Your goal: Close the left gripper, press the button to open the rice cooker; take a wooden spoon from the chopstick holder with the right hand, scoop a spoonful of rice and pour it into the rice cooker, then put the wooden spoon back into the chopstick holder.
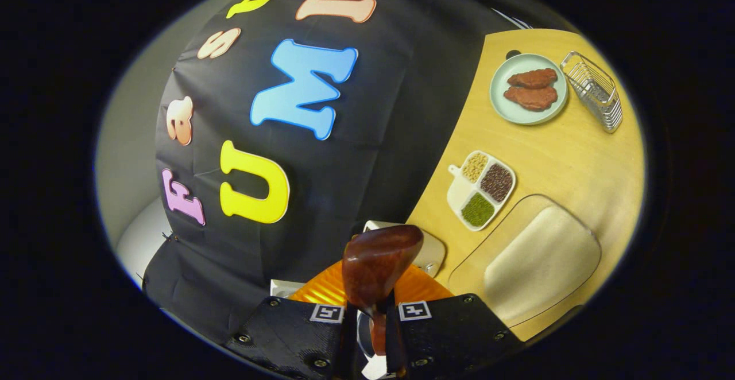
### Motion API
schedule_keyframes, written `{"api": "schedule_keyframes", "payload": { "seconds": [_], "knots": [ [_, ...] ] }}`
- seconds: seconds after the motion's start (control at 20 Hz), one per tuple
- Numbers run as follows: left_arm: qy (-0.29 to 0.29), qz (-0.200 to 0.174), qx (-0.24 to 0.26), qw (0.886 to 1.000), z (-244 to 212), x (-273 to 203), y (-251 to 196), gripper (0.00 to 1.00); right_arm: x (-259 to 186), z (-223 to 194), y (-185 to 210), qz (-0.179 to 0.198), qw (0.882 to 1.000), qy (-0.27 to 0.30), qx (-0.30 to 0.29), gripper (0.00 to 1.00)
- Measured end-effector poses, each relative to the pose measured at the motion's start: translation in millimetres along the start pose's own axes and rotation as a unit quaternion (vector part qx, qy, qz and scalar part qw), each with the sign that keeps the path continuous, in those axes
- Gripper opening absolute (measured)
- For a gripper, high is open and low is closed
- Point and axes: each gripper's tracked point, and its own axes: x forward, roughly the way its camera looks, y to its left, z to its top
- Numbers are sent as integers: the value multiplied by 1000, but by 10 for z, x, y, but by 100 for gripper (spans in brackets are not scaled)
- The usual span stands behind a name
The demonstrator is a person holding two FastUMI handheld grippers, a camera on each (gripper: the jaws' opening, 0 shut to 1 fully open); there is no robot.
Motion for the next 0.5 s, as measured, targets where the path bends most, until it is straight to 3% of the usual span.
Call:
{"api": "schedule_keyframes", "payload": {
  "seconds": [0.2,0.5],
  "knots": [
    [-4,19,-1,1000,-35,-84,276,97,270,-633,392,14,999,43,7,20],
    [6,46,-12,999,-182,-196,553,97,770,-1710,581,12,994,112,-3,20]
  ]
}}
